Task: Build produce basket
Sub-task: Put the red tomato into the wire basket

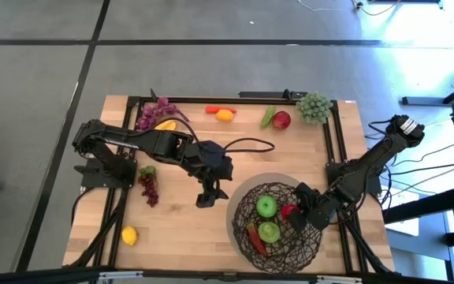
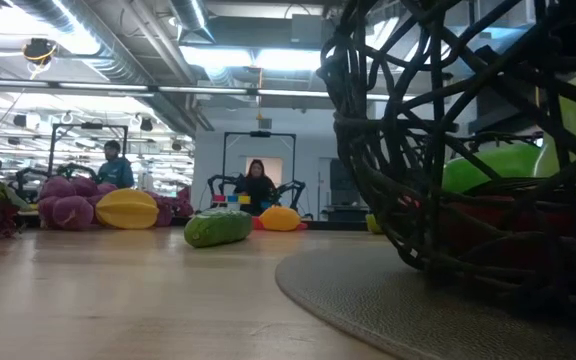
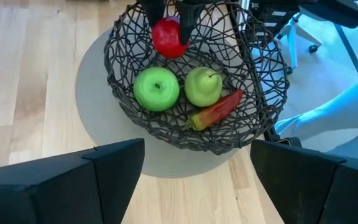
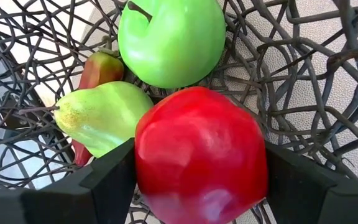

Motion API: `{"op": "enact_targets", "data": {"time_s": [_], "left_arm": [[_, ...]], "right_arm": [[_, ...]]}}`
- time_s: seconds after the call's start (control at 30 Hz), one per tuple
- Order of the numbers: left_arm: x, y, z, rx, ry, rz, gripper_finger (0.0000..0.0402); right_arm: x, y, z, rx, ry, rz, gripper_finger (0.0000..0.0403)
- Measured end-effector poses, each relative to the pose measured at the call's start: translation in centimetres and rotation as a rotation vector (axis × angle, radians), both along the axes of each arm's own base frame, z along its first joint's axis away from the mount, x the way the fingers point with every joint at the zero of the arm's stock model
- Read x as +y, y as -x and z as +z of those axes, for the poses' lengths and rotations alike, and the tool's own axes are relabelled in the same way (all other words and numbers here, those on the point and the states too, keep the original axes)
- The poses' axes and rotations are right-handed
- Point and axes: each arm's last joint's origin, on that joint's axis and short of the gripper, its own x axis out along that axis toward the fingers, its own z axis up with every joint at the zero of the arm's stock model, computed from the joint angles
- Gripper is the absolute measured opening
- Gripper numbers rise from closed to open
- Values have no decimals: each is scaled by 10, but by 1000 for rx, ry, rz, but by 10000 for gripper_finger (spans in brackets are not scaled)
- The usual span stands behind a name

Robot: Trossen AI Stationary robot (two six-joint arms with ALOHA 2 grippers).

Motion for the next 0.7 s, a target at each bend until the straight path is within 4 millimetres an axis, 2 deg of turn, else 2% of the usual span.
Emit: {"op": "enact_targets", "data": {"time_s": [0.7], "left_arm": [[0,0,0,0,0,1,283]], "right_arm": [[-15,-7,-2,21,47,-77,291]]}}
